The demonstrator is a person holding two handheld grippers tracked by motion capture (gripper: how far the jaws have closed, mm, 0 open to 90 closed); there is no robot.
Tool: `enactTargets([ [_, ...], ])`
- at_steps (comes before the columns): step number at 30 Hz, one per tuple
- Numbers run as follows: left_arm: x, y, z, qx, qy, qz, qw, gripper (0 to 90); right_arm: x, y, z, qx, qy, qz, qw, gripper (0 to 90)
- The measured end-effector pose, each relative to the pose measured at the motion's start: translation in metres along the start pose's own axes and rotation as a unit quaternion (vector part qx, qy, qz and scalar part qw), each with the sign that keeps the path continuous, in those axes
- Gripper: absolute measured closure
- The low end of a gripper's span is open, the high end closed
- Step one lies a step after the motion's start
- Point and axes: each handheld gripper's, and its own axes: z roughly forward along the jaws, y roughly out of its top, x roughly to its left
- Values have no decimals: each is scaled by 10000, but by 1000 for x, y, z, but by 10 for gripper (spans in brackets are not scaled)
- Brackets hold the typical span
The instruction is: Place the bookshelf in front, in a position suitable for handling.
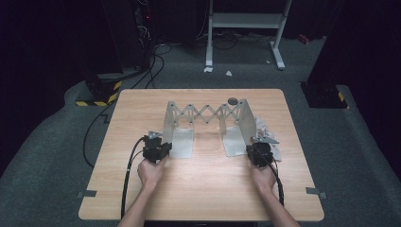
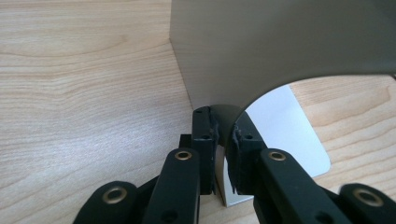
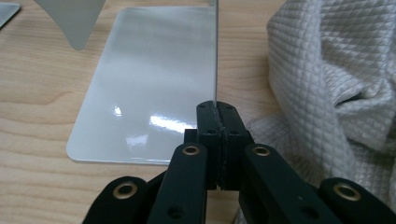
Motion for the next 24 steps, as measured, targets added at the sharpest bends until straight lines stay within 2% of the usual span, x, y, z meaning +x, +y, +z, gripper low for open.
enactTargets([
  [3, -4, 1, 1, 41, -7, 55, 10000, 822, -5, 2, 2, -4, -100, 3, 9999, 900],
  [10, -6, -1, 1, 5, -39, 52, 10000, 820, -8, 0, 0, -34, -121, -19, 9999, 885],
  [11, -6, -2, 0, 15, -50, 74, 10000, 818, -9, -1, -2, -63, 106, -53, 9999, 773],
  [12, -6, -2, 0, 12, -51, 91, 9999, 818, -9, -2, -3, -95, 187, -111, 9997, 728],
  [17, -4, -2, -1, 9, -54, 90, 9999, 820, -12, -9, -22, -282, 509, -341, 9977, 618],
  [20, 0, -2, -2, -12, -57, 13, 10000, 824, -16, -12, -33, -416, 543, -415, 9968, 598],
  [21, 3, -2, -2, -10, -54, -24, 10000, 827, -22, -13, -42, -538, 516, -431, 9963, 579],
  [23, 5, -2, -2, -25, -47, -42, 10000, 830, -28, -13, -47, -603, 349, -455, 9965, 535],
  [24, 5, -2, -2, -25, -47, -42, 10000, 830, -28, -13, -47, -603, 349, -455, 9965, 535],
])
